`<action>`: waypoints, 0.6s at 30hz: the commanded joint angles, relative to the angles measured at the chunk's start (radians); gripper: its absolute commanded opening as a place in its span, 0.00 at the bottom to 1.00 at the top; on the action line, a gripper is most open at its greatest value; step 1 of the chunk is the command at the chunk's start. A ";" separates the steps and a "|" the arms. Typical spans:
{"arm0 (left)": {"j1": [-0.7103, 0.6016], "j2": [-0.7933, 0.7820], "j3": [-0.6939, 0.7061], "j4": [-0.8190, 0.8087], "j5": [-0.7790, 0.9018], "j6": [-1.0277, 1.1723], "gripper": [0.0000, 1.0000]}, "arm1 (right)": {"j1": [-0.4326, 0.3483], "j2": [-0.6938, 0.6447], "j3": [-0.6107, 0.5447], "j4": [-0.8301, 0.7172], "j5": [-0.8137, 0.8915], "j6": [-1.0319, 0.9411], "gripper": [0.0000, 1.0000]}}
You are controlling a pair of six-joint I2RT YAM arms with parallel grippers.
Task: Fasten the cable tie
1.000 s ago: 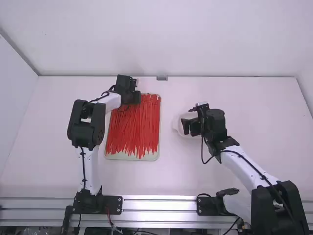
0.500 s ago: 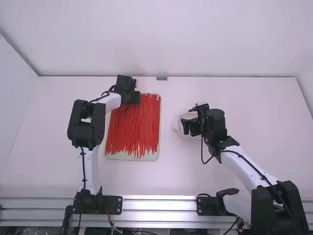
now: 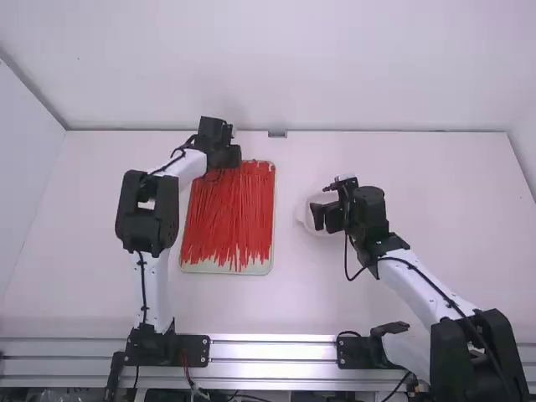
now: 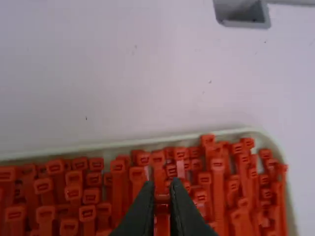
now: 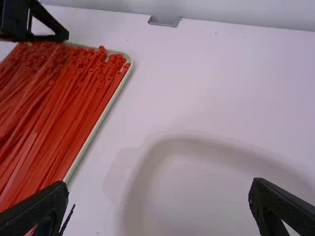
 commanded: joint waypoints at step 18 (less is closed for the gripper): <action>0.009 -0.336 0.258 -0.343 -0.054 0.056 0.02 | 0.008 0.008 0.030 0.009 -0.003 0.002 0.98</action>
